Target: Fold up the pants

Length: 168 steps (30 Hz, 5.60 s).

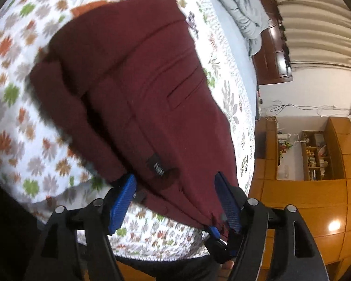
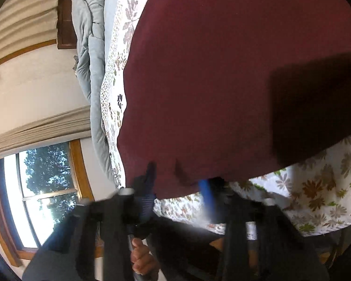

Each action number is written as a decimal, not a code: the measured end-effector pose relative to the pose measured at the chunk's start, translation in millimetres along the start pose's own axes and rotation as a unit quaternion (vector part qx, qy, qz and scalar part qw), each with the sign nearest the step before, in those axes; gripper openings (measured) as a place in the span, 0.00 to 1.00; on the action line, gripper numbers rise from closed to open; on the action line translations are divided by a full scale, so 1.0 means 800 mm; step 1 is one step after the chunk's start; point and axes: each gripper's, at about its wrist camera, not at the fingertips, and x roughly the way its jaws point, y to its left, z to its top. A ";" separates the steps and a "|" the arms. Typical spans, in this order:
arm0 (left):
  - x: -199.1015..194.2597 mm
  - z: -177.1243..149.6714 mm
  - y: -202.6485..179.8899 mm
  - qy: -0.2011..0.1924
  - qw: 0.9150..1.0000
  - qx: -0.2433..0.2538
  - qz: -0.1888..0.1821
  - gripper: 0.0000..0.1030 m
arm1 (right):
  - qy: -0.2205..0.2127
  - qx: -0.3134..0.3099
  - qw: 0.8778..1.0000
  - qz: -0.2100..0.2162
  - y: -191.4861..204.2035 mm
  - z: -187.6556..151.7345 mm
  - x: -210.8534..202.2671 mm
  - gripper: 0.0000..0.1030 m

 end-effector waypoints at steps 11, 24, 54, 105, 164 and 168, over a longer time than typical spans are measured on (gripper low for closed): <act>-0.032 -0.017 0.014 -0.041 0.999 0.002 -0.018 0.12 | -0.017 -0.026 1.000 0.006 0.012 -0.018 -0.014 0.07; -0.044 -0.021 0.021 -0.039 0.999 0.005 -0.005 0.57 | 0.010 -0.025 1.000 0.003 -0.001 -0.012 0.001 0.20; 0.095 -0.017 -0.107 0.023 0.984 0.166 0.065 0.72 | -0.283 0.094 0.953 0.045 -0.158 0.073 -0.347 0.43; 0.098 -0.062 -0.111 0.027 0.964 0.250 0.089 0.78 | -0.390 0.017 0.911 0.132 -0.264 0.153 -0.504 0.58; 0.030 -0.080 -0.134 0.014 0.953 0.297 0.062 0.79 | -0.410 -0.251 0.860 -0.173 0.085 0.061 -0.452 0.16; 0.023 -0.081 -0.130 0.012 0.952 0.299 0.059 0.79 | -0.407 -0.280 0.847 -0.196 0.112 0.053 -0.433 0.16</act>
